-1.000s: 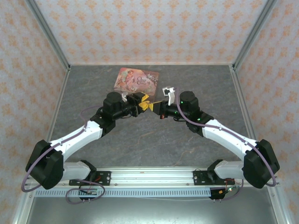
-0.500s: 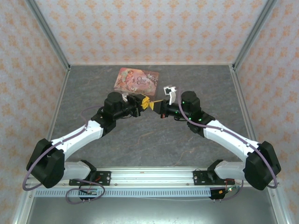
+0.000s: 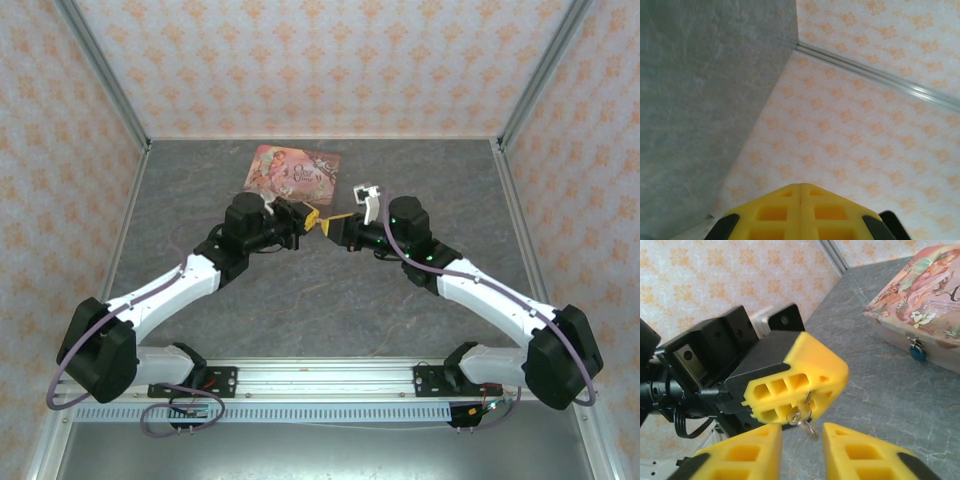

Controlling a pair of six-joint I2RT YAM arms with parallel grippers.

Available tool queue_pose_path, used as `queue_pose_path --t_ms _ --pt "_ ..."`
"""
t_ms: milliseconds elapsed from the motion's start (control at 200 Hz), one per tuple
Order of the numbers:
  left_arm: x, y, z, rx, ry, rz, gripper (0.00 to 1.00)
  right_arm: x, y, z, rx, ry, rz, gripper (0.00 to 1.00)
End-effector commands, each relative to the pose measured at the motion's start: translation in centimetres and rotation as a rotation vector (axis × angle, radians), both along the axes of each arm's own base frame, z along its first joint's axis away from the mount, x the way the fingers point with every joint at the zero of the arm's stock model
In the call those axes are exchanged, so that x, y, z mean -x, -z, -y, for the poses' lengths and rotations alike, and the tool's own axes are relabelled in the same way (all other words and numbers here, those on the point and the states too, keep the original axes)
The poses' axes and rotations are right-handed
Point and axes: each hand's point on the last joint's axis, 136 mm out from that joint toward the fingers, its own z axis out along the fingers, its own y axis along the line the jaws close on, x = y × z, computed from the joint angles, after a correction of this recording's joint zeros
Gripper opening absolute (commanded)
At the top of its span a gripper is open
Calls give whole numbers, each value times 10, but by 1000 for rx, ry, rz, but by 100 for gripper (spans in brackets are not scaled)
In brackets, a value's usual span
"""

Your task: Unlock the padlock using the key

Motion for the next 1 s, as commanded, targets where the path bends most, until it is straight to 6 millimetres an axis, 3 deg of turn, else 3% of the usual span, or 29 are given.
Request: queue_pose_path --t_ms 0,105,240,450,631,991 --pt "-1 -40 -16 -262 14 249 0 4 -27 10 -62 28 44 34" --pt "-1 -61 -28 -441 20 403 0 0 -43 21 -149 61 35 42" --pt "2 -91 -29 -521 38 594 0 1 -75 31 -309 59 60 52" --pt "12 -129 -18 -542 99 792 0 15 -114 16 -416 -87 87 57" --pt "13 -144 -15 -517 94 842 0 22 -122 1 -420 -159 89 58" --pt "13 -143 -11 -483 96 828 0 11 -113 -22 -409 -185 42 54"
